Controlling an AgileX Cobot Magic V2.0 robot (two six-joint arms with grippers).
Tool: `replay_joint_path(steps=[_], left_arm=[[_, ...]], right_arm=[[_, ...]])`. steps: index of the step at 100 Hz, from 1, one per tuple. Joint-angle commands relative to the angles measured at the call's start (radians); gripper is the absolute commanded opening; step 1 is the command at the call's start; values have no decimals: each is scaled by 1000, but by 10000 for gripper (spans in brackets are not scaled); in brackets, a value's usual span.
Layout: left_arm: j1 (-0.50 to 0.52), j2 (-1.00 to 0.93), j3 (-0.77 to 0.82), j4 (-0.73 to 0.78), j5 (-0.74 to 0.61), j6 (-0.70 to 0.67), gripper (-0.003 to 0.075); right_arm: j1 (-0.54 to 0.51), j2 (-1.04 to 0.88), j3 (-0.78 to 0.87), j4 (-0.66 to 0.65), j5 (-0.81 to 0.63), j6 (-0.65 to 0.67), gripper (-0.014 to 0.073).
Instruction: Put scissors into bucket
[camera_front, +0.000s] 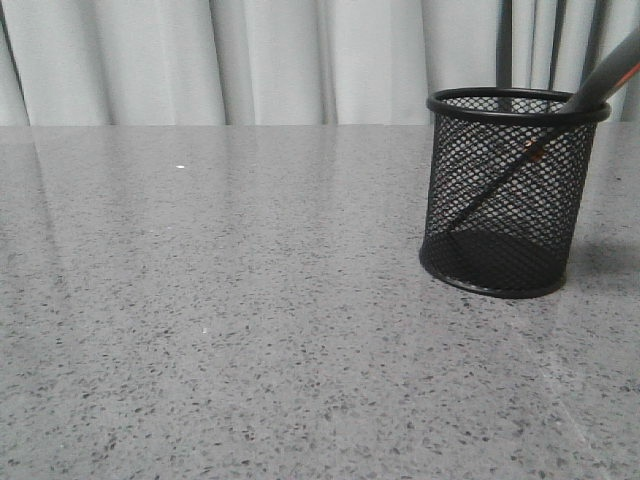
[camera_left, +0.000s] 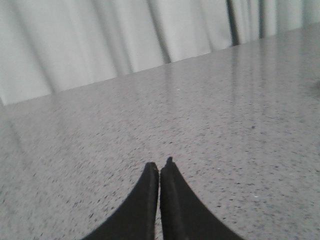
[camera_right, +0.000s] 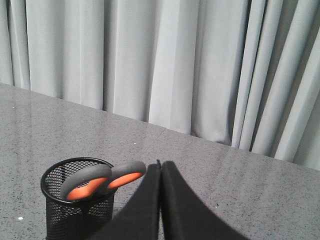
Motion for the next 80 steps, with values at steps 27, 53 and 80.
replay_joint_path(steps=[27, 53, 80], left_arm=[[372, -22, 56, -169, 64, -16, -20], [393, -27, 56, -166, 110, -19, -20], [393, -27, 56, -166, 110, -19, -20]], right_arm=[[-2, 11, -23, -19, -84, -6, -50], [-2, 11, -23, -19, -84, -6, -50], [-2, 11, -23, -19, -84, -6, -50]])
